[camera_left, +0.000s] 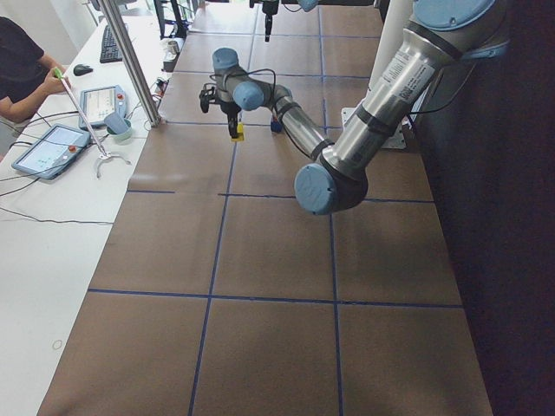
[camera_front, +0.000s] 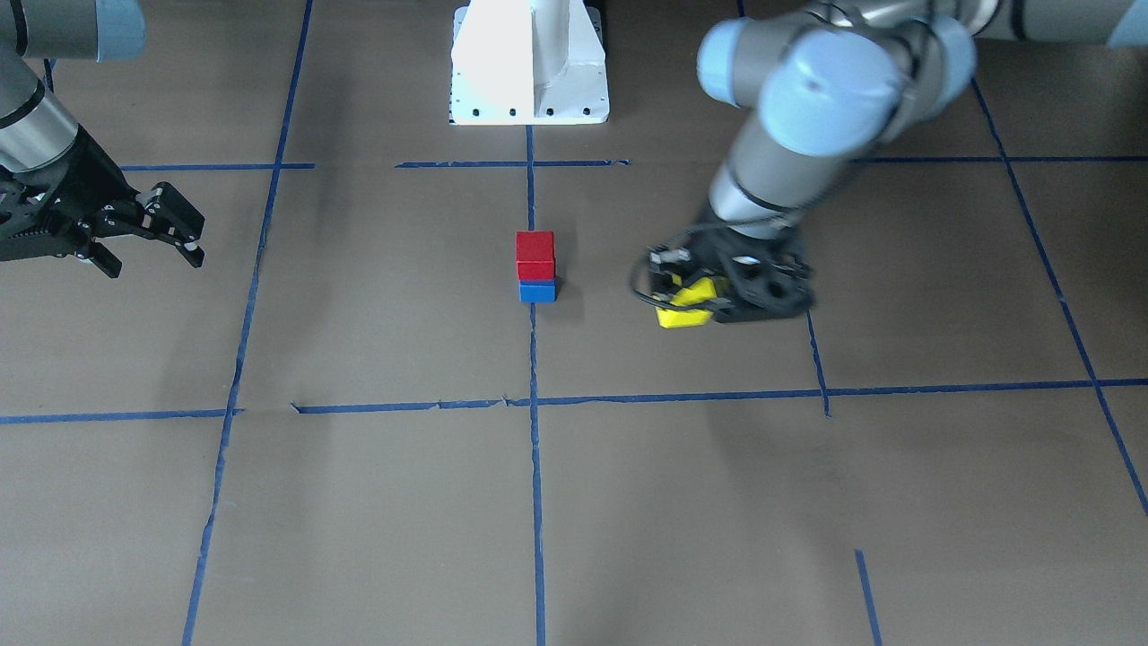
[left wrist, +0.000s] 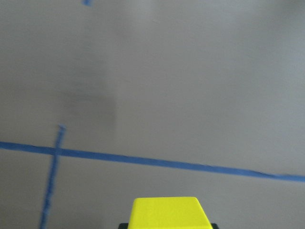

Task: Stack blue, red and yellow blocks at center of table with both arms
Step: 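Carry the yellow block with the left gripper above the red block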

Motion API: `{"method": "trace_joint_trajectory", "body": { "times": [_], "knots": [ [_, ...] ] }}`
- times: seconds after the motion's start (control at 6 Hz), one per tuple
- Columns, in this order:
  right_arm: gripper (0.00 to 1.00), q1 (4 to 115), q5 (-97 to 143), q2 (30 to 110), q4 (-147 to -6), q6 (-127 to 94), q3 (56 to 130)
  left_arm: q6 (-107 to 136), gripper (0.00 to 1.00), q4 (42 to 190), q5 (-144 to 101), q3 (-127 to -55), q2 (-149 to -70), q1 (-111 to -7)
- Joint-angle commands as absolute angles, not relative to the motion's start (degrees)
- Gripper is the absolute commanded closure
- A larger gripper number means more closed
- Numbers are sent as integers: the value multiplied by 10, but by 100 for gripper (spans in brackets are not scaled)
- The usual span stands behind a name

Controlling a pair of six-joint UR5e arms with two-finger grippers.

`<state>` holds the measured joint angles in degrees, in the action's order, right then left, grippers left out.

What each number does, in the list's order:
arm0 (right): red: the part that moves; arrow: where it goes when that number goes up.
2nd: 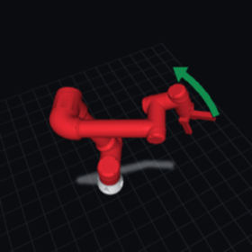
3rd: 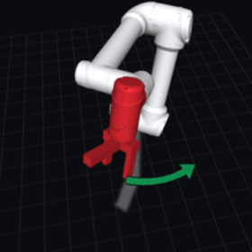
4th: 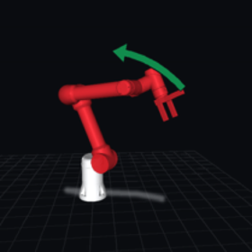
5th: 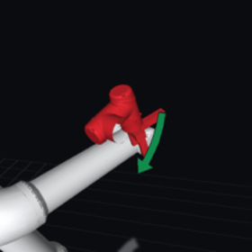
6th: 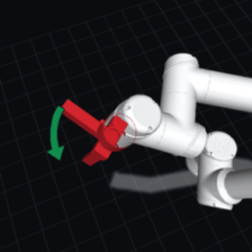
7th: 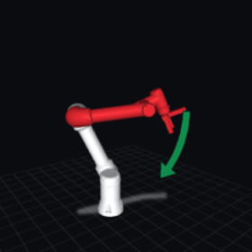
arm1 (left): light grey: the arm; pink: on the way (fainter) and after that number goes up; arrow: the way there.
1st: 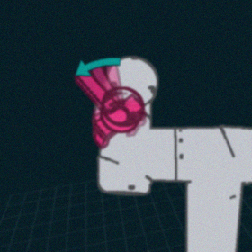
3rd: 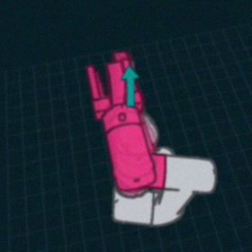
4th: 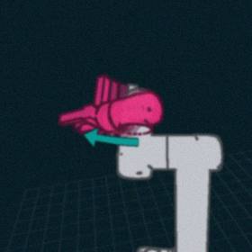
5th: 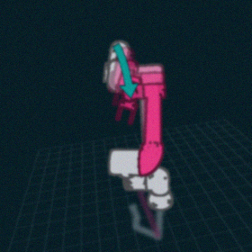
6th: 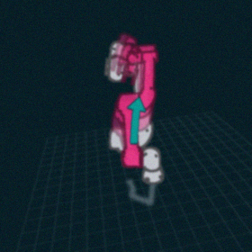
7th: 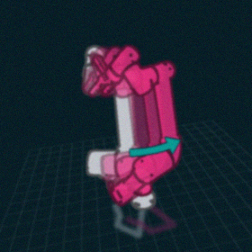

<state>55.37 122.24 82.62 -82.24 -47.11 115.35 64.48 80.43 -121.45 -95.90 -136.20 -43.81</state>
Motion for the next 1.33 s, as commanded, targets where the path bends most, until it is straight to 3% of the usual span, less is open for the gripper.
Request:
{"method": "trace_joint_trajectory", "body": {
  "times": [0.0, 0.5, 1.17],
  "knots": [
    [0, 554, 1223, 825, -822, -471, 1154, 695, 100, 756, -1122, -948, -1436, -336],
    [0, 554, 1223, 825, -822, -471, 1154, 695, 100, 757, -1114, -887, -1463, -329],
    [0, 554, 1224, 825, -823, -472, 1154, 696, 100, 761, -1107, -884, -1459, -317]
  ]
}}
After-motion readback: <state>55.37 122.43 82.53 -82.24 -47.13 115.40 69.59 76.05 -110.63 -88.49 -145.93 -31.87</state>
